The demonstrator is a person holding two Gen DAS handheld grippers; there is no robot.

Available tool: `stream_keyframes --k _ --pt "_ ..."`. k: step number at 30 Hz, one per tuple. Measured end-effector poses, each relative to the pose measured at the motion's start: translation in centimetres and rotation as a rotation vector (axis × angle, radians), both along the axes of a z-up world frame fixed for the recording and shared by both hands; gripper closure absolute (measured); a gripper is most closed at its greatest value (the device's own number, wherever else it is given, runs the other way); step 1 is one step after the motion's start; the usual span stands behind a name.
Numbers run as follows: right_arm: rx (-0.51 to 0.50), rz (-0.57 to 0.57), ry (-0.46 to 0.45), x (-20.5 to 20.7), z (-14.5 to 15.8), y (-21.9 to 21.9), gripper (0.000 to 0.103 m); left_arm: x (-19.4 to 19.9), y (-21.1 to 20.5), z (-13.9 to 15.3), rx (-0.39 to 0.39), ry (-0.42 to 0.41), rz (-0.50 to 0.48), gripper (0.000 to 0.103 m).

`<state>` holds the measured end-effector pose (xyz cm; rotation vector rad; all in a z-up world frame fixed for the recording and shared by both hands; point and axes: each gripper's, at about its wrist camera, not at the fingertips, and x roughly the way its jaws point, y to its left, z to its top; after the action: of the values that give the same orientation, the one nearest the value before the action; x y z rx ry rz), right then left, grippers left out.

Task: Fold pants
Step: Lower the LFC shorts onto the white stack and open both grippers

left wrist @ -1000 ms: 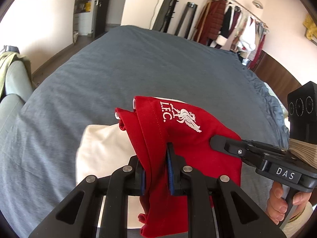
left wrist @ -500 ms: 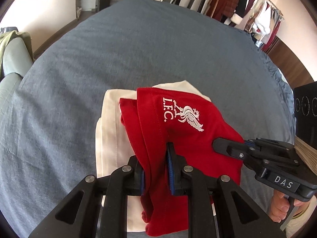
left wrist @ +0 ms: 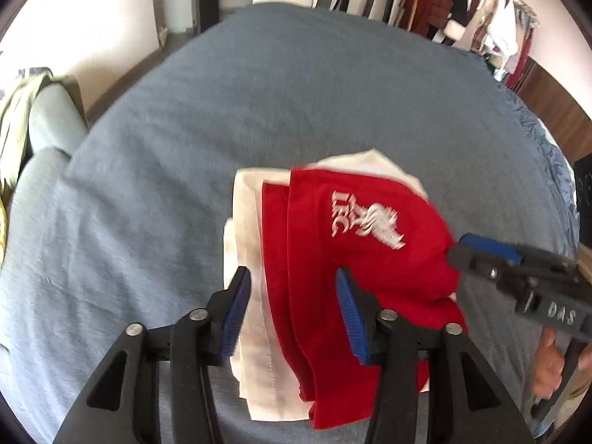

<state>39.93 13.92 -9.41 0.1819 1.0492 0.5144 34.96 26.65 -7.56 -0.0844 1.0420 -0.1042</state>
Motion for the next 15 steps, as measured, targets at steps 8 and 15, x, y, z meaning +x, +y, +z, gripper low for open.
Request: stream_keyframes --k 8,15 --pt "-0.225 0.028 -0.104 1.8 1.8 -0.9 0.066 1.4 0.0 2.4 0.08 -0.049 0.017 0.049" --pt "-0.247 0.268 -0.061 3.5 -0.1 0.2 0.066 2.8 -1.6 1.9 0.062 -0.027 0.01 0.049"
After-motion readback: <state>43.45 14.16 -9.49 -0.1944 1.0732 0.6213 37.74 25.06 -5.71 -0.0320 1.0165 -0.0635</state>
